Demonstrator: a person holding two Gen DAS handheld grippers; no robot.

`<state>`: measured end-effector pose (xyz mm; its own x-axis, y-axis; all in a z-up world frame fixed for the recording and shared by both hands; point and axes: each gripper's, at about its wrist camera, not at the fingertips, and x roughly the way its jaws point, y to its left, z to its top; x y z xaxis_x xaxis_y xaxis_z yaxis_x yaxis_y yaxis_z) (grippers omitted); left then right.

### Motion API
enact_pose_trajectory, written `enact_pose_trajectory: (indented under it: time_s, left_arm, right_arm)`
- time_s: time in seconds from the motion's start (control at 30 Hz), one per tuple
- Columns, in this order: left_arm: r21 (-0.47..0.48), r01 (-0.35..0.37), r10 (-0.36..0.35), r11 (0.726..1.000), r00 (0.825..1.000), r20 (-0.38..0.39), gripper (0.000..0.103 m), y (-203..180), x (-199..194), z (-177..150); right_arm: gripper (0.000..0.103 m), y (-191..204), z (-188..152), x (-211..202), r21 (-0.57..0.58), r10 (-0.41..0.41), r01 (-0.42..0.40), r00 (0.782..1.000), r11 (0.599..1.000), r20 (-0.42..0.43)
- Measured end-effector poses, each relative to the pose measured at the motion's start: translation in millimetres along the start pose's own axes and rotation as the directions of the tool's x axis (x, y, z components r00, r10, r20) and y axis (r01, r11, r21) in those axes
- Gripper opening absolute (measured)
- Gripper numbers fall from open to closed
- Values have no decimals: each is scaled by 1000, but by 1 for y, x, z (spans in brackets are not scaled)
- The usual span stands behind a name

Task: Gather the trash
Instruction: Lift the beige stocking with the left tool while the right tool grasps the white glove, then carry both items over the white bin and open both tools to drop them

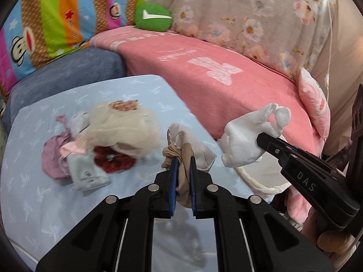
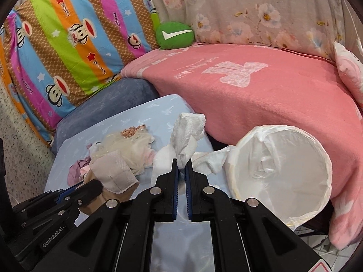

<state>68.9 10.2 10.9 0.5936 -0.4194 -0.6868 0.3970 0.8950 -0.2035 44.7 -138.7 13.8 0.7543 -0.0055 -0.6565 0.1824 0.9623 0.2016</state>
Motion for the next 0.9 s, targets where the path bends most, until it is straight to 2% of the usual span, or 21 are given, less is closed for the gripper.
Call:
enact_pose_trajectory:
  time_s: [0.2,0.53,0.83,0.9]
  left_arm:
    - [85,50,-49,995,999,-13,10,-44,18,7]
    - [180,129,-121,975,991,-52,10,-95,45,13]
    - [248,168,-148,954,984,-95,12,-132,72,16]
    - [258,168,-145,952,984,-105,12,-137,78,16]
  right_arm:
    - [5,-45,1,-8,66,-61,59,998,996,14]
    - [6,-110,-2,-9,162,-136,133,991,978,8]
    - [6,-139,-3,-4,208,-167,164,986,964,0]
    - [9,-144,-3,-2,214,-173,169,985,962,-1]
